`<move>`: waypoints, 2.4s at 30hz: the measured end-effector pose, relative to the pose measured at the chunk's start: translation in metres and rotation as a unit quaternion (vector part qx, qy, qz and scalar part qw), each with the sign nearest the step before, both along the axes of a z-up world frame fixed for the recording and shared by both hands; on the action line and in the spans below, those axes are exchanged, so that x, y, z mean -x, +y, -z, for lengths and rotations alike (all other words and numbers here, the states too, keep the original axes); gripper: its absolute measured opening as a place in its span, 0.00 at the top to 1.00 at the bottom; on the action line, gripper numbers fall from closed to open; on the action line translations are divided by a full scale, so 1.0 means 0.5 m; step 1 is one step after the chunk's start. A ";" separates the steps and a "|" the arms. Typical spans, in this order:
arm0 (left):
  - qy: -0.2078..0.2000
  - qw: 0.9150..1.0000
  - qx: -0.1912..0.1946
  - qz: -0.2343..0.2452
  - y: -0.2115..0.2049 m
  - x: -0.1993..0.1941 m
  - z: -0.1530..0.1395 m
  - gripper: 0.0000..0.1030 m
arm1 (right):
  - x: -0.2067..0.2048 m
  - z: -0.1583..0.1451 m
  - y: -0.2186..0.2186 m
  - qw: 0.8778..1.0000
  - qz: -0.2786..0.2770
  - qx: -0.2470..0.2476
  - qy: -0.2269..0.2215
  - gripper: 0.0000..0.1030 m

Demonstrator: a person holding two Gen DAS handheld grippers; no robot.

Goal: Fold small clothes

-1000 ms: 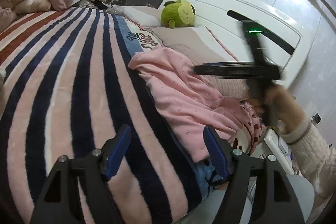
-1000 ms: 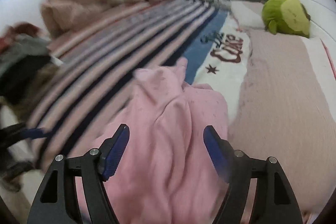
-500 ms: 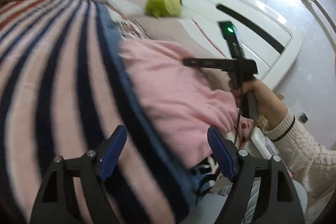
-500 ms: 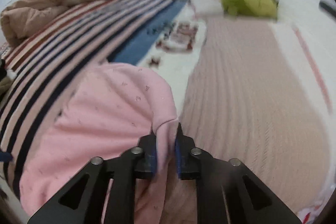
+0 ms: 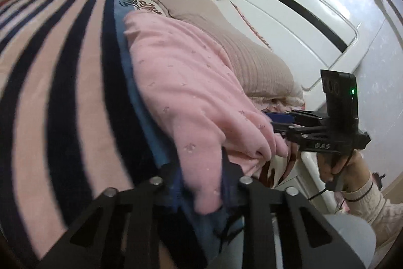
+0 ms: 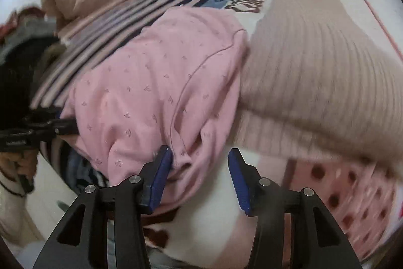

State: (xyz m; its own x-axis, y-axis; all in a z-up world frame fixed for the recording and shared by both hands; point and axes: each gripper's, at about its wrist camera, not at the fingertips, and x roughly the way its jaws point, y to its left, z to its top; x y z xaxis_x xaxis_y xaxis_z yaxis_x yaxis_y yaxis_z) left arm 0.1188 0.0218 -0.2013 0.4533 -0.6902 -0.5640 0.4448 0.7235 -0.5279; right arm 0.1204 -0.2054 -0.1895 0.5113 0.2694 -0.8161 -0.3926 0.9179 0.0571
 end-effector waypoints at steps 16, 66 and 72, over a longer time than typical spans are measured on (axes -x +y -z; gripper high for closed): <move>0.005 0.999 0.008 -0.036 0.126 0.017 -0.028 0.34 | -0.204 -0.091 0.043 0.997 -0.003 -0.075 0.023 0.20; -0.162 0.981 -0.057 -0.087 0.255 0.057 -0.442 0.82 | -0.197 -0.281 0.370 0.958 -0.096 -0.263 -0.063 0.79; -0.216 0.962 -0.086 -0.145 0.393 0.135 -0.627 0.82 | -0.141 -0.492 0.556 0.943 -0.150 -0.267 -0.133 0.79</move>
State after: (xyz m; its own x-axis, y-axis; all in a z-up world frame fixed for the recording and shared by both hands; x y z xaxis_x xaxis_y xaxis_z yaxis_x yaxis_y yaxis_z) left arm 0.0511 0.2182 0.1123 0.8303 -0.4132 -0.3740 0.3629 0.9101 -0.2000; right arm 0.1907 0.0728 0.0565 0.5140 0.7700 -0.3780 -0.6952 0.6321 0.3423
